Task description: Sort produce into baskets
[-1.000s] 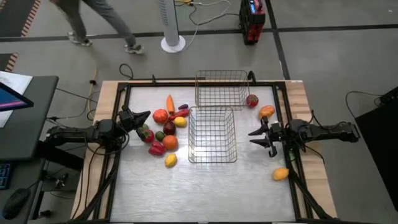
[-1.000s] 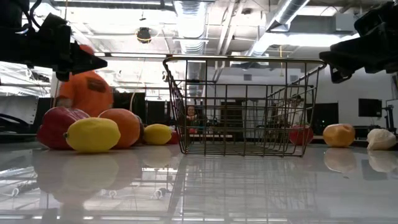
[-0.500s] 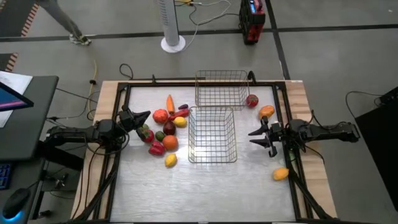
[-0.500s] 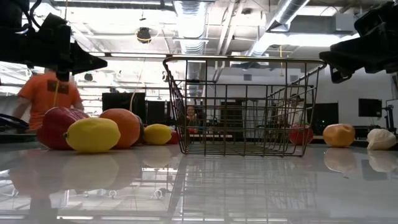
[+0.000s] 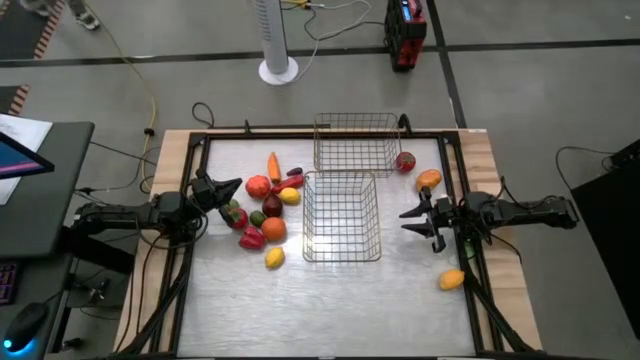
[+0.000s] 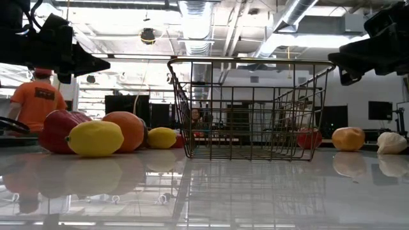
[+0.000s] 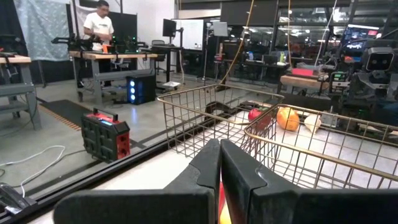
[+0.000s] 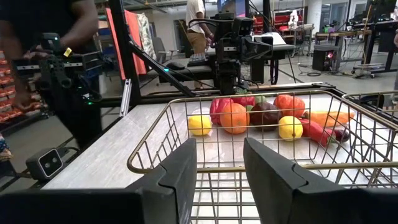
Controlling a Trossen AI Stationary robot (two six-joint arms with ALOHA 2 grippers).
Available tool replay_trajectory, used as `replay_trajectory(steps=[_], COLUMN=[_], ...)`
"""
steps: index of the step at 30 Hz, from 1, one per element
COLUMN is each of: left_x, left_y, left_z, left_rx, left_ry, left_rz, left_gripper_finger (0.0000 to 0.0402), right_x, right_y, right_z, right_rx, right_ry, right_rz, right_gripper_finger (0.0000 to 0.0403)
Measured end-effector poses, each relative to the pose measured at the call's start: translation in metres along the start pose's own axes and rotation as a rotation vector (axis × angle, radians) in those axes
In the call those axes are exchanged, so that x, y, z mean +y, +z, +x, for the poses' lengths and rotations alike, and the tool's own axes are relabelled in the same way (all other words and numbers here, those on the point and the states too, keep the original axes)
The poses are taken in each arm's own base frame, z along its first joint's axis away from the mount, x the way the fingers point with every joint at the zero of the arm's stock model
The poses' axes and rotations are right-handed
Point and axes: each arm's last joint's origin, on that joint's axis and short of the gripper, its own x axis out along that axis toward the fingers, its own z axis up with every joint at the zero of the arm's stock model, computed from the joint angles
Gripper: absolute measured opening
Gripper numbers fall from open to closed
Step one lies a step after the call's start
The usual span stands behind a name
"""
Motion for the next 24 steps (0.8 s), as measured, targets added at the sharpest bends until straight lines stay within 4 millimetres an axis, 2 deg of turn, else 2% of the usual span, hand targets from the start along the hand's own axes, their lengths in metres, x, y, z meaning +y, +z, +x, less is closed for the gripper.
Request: replay_trajectory(steps=[13,24], left_x=[0.0000,0.0004], left_y=[0.0000,0.0003], left_z=[0.0000,0.0000], left_rx=[0.000,-0.006], left_ry=[0.000,0.012], left_rz=[-0.018,-0.417], left_gripper_finger=[0.0000,0.0000], right_x=[0.0000,0.0000], right_y=[0.0000,0.0001], right_z=[0.0000,0.0000], right_rx=[0.000,0.000], right_ry=[0.000,0.000], right_rz=[0.000,0.000], right_gripper_finger=[0.0162,0.0162])
